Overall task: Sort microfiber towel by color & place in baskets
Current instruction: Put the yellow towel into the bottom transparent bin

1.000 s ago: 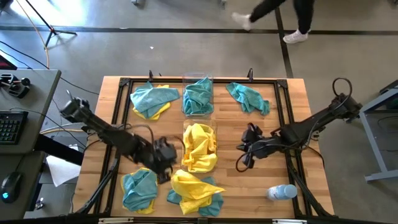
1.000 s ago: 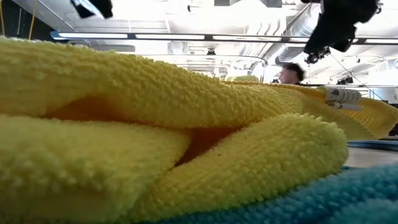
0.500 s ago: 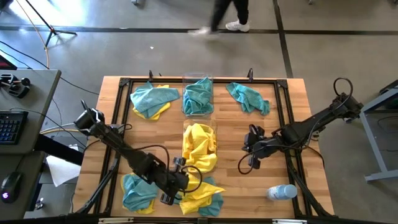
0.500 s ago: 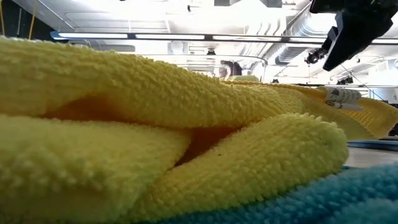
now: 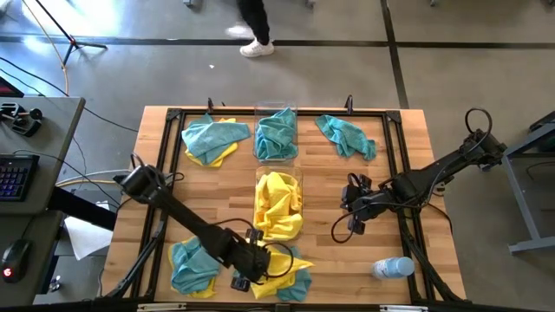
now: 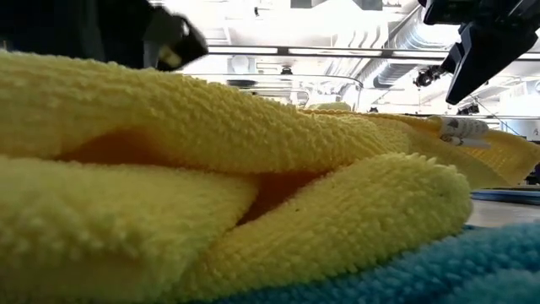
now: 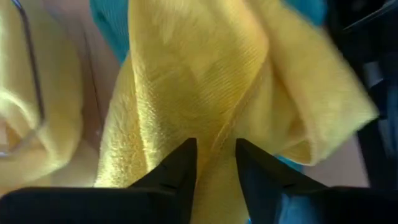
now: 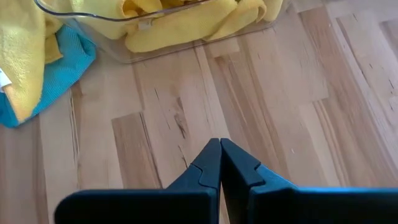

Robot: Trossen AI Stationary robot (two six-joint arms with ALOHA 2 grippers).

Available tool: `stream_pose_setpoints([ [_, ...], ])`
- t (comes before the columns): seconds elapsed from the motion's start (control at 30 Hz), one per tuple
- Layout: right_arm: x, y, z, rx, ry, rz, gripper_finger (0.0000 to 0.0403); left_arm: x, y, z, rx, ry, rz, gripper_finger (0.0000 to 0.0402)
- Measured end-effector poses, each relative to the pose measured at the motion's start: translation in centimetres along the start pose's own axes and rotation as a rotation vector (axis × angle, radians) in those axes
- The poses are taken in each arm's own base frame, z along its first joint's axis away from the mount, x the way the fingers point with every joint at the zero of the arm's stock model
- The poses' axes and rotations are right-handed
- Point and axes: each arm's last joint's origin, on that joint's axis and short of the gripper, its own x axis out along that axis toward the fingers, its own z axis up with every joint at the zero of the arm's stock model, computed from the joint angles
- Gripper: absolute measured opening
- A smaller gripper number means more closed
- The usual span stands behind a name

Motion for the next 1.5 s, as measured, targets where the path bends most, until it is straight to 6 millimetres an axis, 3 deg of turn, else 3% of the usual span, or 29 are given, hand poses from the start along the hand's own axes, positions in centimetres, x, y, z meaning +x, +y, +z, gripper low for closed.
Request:
stream_pose_setpoints([
  [0.2,0.0,0.0,0.0,-0.024,-0.004,-0.004,0.0000,2.0,0.2,-0.3,-0.048,0.037,0.044,0.0110],
  [0.37,0.0,0.0,0.0,-0.025,-0.011,-0.014,0.0000,1.4,0.2,-0.2,-0.050,0.029,0.045,0.0032],
  [0.43,0.0,0.0,0.0,-0.026,-0.012,-0.015,0.0000,0.6,0.3,-0.1,-0.050,0.019,0.035,0.0010],
  [0.77,0.0,-0.1,0.1,-0.041,-0.021,-0.026,0.0000,-6.9,0.7,1.2,-0.047,-0.055,0.088,0.0000],
  [0.93,0.0,-0.1,0.1,-0.039,-0.021,-0.026,0.0000,-8.5,0.7,0.5,-0.107,-0.024,0.089,0.0000],
  [1.03,0.0,-0.1,0.1,-0.039,-0.022,-0.026,0.0000,-8.5,0.7,0.2,-0.207,0.006,0.092,0.0000],
  [1.2,0.0,0.0,0.1,-0.036,-0.028,-0.022,0.0000,-6.6,0.9,-1.6,-0.274,0.114,0.065,0.0008],
  [1.33,0.0,0.0,0.1,-0.036,-0.028,-0.023,0.0000,-5.2,1.1,-3.3,-0.341,0.179,0.086,0.0036],
  [1.5,0.0,0.0,0.1,-0.037,-0.028,-0.023,0.0000,-3.9,1.4,-3.8,-0.386,0.149,0.084,0.0085],
])
